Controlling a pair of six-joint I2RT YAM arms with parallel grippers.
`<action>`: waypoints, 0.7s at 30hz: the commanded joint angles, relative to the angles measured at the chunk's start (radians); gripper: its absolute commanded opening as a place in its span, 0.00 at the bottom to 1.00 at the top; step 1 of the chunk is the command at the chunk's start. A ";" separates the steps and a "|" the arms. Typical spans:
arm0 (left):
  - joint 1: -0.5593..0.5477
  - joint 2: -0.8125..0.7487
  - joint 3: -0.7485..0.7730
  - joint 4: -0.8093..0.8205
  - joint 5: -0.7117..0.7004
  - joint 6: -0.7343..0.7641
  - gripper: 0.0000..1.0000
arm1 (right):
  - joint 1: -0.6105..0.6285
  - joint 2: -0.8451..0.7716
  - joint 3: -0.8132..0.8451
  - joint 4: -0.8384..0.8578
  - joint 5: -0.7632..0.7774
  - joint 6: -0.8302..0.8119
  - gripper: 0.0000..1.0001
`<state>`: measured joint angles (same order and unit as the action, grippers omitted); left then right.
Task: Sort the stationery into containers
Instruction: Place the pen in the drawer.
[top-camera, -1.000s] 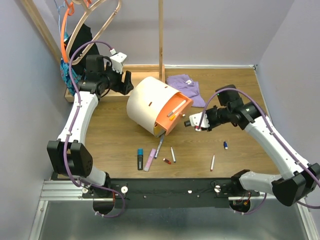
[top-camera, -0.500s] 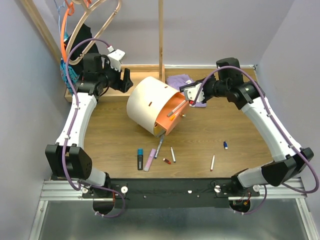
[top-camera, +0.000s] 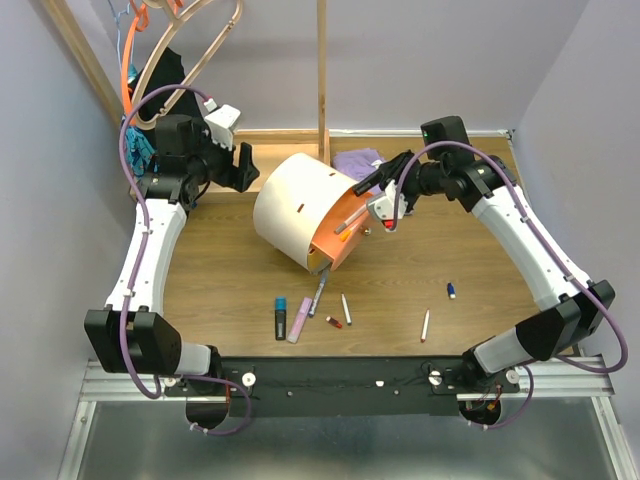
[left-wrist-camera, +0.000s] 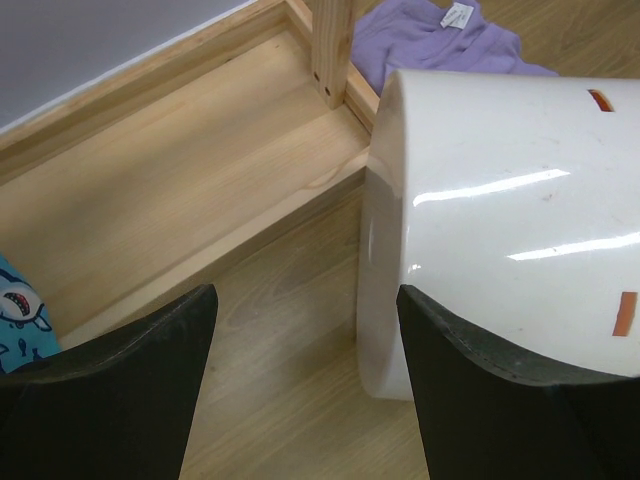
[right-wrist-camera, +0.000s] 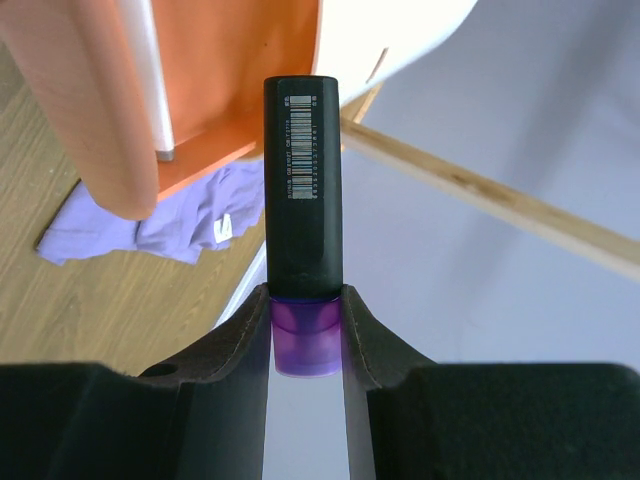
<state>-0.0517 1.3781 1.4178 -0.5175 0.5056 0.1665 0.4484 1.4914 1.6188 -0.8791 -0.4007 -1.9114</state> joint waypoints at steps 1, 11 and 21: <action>0.015 -0.016 -0.005 0.024 0.022 -0.021 0.82 | -0.004 -0.011 0.026 -0.075 -0.099 -0.135 0.11; 0.018 0.009 0.004 0.037 0.027 -0.042 0.82 | -0.002 -0.074 -0.112 0.080 -0.303 -0.213 0.49; 0.019 0.022 0.009 0.036 0.022 -0.041 0.82 | -0.004 -0.115 -0.204 0.408 -0.164 0.052 0.56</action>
<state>-0.0383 1.3869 1.4124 -0.4953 0.5087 0.1329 0.4484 1.4021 1.4261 -0.6598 -0.6376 -1.9816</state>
